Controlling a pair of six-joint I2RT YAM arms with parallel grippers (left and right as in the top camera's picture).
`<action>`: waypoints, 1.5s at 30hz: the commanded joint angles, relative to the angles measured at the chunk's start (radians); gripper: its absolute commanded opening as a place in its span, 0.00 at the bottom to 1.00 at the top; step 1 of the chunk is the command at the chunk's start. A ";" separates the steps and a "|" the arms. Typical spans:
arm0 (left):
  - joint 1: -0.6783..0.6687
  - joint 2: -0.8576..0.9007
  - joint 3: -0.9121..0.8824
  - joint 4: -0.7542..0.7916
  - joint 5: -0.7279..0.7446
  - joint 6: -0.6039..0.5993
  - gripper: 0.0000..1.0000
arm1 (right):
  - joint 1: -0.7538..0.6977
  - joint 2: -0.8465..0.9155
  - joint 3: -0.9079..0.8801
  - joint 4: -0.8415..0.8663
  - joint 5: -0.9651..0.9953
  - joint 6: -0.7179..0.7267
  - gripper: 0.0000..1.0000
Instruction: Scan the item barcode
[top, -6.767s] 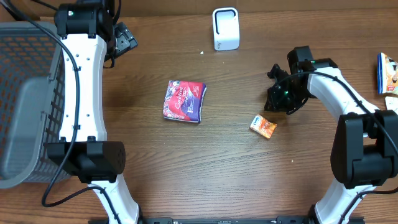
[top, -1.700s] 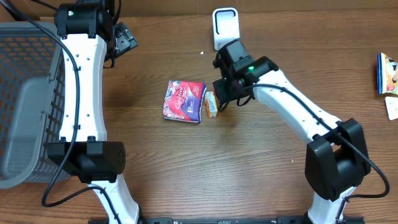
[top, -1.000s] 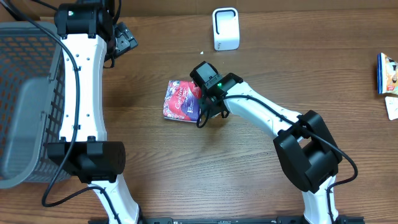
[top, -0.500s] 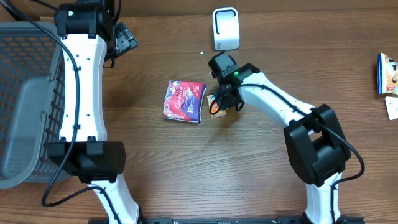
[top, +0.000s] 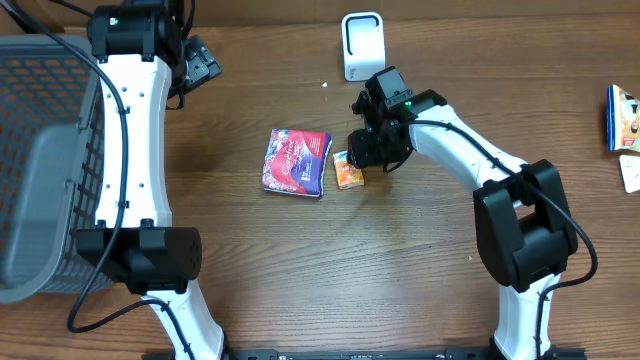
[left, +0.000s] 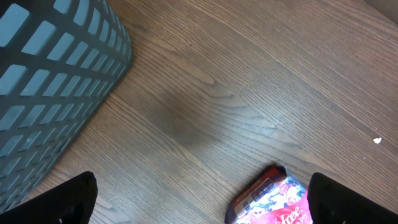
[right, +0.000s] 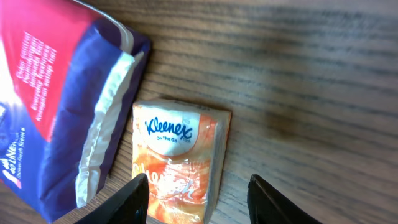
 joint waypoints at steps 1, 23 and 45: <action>0.002 0.014 0.007 -0.003 -0.003 -0.009 1.00 | 0.008 0.032 -0.025 0.023 -0.023 0.055 0.52; 0.002 0.014 0.007 -0.002 -0.003 -0.009 1.00 | 0.002 0.124 -0.031 0.036 -0.076 0.224 0.04; 0.002 0.014 0.007 -0.002 -0.003 -0.009 1.00 | -0.333 0.103 0.021 0.028 -1.077 -0.148 0.04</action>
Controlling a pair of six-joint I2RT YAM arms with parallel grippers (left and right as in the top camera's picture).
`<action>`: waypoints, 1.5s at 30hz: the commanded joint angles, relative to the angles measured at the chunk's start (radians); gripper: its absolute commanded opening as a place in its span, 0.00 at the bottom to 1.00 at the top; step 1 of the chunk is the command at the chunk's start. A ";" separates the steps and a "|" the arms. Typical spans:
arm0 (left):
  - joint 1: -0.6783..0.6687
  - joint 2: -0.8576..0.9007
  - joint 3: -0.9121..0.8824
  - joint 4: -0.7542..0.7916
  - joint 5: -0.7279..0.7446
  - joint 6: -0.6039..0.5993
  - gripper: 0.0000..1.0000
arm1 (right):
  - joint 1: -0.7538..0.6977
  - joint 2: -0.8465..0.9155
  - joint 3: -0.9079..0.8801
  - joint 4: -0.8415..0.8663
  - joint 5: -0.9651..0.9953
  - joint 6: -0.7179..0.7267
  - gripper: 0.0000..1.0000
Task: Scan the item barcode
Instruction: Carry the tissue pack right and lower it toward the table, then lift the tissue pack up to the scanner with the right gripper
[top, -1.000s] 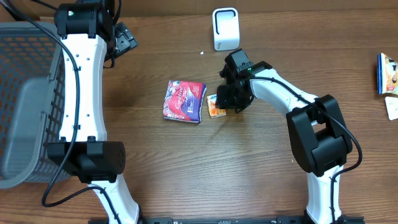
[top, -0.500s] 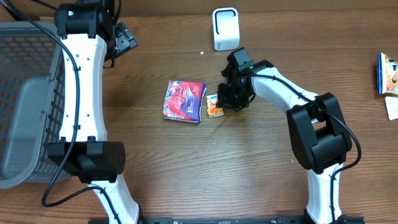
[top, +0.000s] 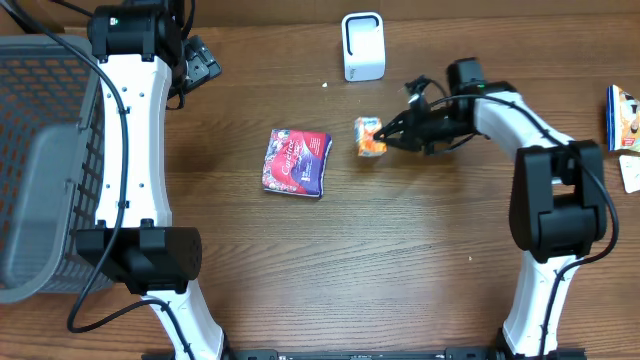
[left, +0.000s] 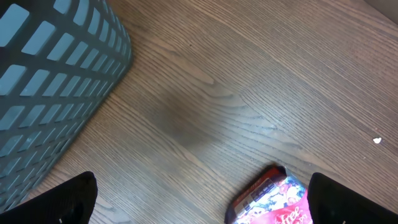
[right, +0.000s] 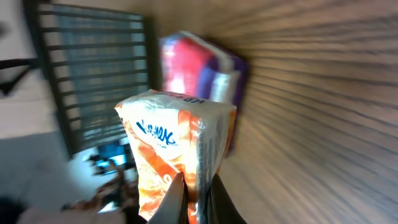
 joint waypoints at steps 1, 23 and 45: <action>0.002 0.014 0.007 -0.003 -0.003 -0.009 1.00 | -0.010 0.008 0.026 0.006 -0.239 -0.109 0.04; 0.002 0.014 0.007 -0.003 -0.003 -0.009 1.00 | -0.032 0.009 0.025 0.093 -0.399 -0.149 0.04; 0.002 0.014 0.007 -0.003 -0.003 -0.009 1.00 | 0.033 -0.025 0.241 -0.108 1.007 0.116 0.04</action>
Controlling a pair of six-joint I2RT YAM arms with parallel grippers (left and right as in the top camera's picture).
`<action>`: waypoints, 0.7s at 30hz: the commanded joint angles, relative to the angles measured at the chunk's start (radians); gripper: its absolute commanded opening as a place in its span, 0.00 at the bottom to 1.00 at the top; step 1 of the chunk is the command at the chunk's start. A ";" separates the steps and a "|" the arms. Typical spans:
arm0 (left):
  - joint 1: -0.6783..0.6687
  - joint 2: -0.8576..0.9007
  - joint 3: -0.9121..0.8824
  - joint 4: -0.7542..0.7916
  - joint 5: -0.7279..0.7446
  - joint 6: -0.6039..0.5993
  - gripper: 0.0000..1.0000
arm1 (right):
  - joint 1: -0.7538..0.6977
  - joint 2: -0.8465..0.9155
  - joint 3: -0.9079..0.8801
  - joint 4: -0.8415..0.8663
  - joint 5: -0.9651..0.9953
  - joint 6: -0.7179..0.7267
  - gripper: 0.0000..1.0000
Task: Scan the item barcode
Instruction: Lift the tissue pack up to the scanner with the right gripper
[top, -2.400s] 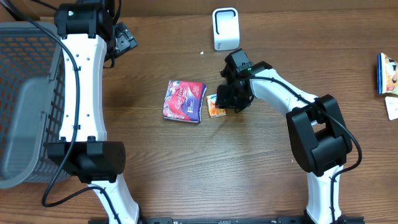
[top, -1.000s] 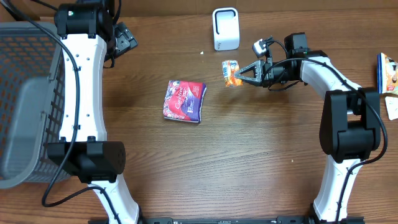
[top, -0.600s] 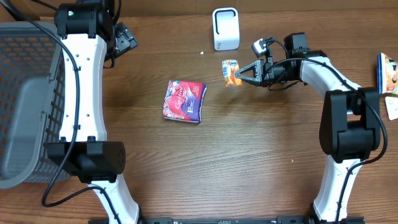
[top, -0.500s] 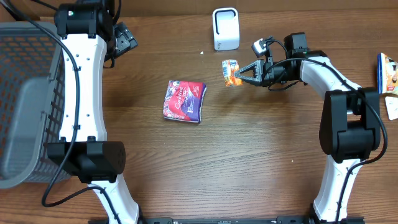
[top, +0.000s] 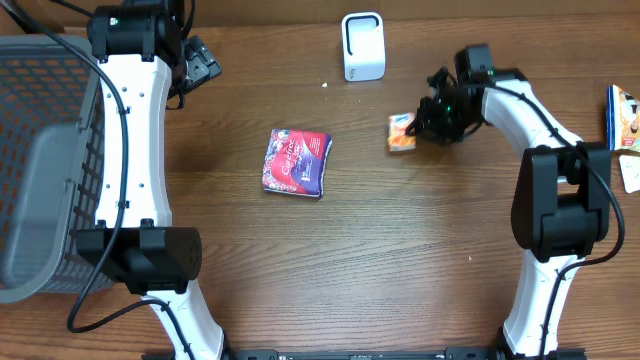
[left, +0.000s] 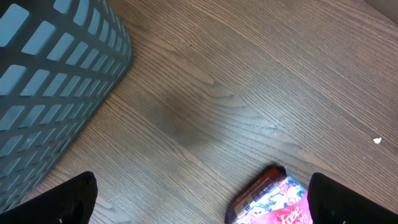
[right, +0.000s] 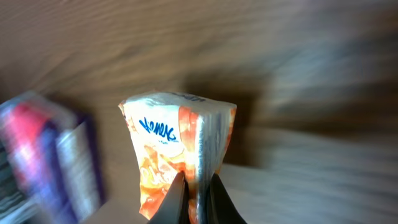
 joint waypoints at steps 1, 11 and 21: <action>0.002 0.014 0.007 -0.003 -0.003 -0.009 1.00 | 0.046 -0.026 0.131 -0.002 0.354 0.011 0.04; 0.002 0.014 0.007 -0.003 -0.003 -0.009 1.00 | 0.193 -0.014 0.223 0.287 0.783 -0.254 0.04; 0.002 0.014 0.007 -0.003 -0.003 -0.009 1.00 | 0.285 0.061 0.223 0.644 0.980 -0.774 0.04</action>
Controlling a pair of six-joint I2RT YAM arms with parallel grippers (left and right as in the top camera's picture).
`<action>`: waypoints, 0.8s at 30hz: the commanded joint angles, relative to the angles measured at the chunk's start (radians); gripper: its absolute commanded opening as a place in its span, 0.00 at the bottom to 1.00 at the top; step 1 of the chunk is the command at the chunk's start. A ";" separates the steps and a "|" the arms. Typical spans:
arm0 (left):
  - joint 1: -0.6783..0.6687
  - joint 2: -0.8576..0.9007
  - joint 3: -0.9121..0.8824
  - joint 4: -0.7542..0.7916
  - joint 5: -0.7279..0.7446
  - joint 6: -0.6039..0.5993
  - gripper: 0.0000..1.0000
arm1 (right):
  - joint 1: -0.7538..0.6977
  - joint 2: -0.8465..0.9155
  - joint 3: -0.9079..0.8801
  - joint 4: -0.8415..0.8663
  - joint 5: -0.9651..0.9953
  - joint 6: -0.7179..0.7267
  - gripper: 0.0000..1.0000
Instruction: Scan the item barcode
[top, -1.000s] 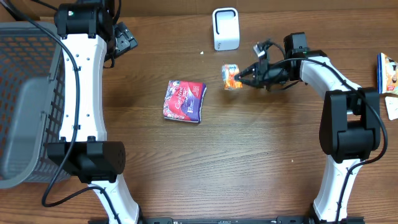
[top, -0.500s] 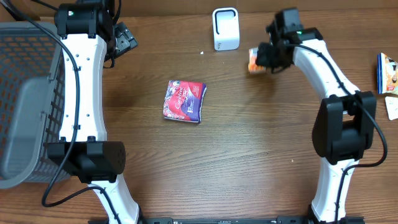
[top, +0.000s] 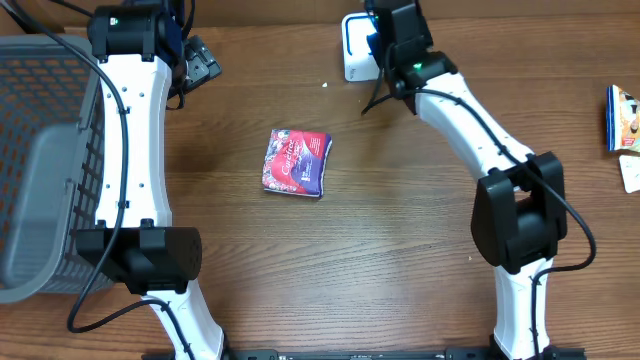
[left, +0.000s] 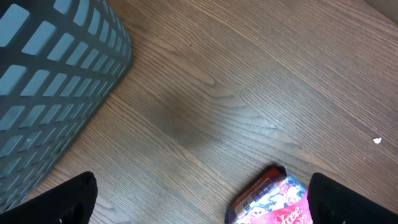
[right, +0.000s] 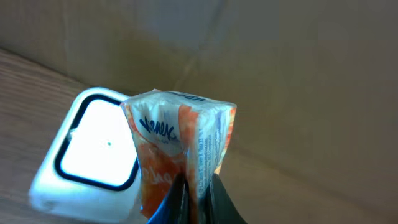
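Note:
In the right wrist view my right gripper (right: 194, 198) is shut on an orange and white Kleenex tissue pack (right: 180, 146), holding it upright right in front of the white barcode scanner (right: 87, 158) with its lit window. From overhead the right gripper (top: 383, 22) is at the scanner (top: 356, 46) at the table's back; the pack is hidden under the wrist there. My left gripper (left: 202, 196) hangs open high over the table near the basket, nothing between its fingers (left: 65, 196).
A purple and pink packet (top: 297, 162) lies on the table's middle, its corner also in the left wrist view (left: 273, 202). A grey mesh basket (top: 45, 150) stands at the left edge. More packets (top: 624, 120) lie at the far right edge.
My right gripper has moved with the tissue pack from right of the scanner, over the table, to directly in front of the scanner's window. The left arm has not moved.
First my right gripper stood open over the tissue pack lying beside the purple packet. Then it was shut on the pack, lifted to the right. It later held it further right, and now holds it at the scanner. The left arm stayed still throughout.

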 joint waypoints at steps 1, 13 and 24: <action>0.002 0.014 0.007 -0.003 -0.003 -0.009 1.00 | 0.006 0.060 0.023 0.040 0.073 -0.258 0.04; 0.002 0.014 0.007 -0.003 -0.003 -0.009 1.00 | 0.030 0.105 0.023 0.154 0.035 -0.312 0.04; 0.002 0.014 0.007 -0.003 -0.003 -0.009 1.00 | 0.041 0.105 0.023 0.175 0.121 -0.308 0.04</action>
